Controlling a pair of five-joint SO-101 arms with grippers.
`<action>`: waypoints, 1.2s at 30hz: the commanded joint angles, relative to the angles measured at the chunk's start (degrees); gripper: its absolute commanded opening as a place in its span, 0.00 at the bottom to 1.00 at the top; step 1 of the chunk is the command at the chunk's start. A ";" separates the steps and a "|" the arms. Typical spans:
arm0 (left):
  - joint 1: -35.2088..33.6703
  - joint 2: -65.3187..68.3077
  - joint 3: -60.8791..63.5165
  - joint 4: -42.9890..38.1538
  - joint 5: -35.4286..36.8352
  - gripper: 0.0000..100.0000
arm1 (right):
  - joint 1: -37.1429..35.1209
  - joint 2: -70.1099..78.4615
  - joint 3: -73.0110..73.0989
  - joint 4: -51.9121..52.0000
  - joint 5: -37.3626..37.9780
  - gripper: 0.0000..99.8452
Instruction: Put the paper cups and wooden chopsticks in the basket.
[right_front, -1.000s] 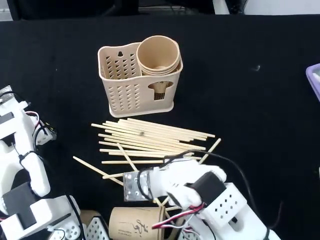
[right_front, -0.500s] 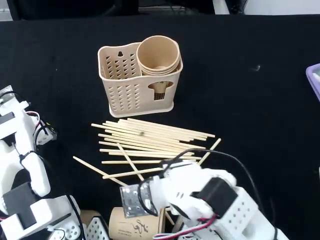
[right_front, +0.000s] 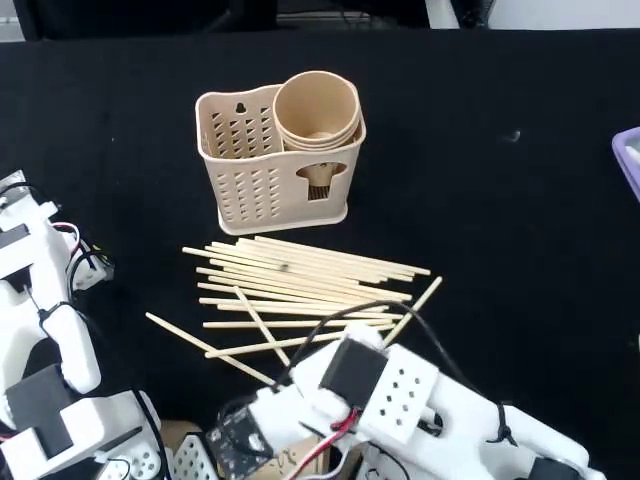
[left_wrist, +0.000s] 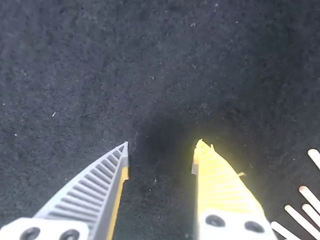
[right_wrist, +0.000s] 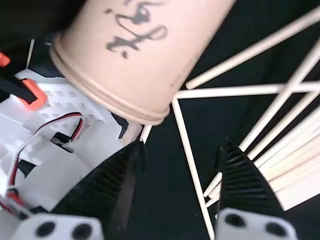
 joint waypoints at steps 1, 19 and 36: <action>-5.85 -2.20 -2.51 -0.62 1.32 0.21 | -1.32 0.48 -2.77 0.88 0.62 0.24; -11.65 -2.02 -6.11 1.93 7.74 0.21 | -12.92 0.92 -2.33 0.00 -0.35 0.24; -11.65 -2.29 -6.11 2.02 7.82 0.21 | -11.25 0.48 2.15 -10.90 -11.43 0.17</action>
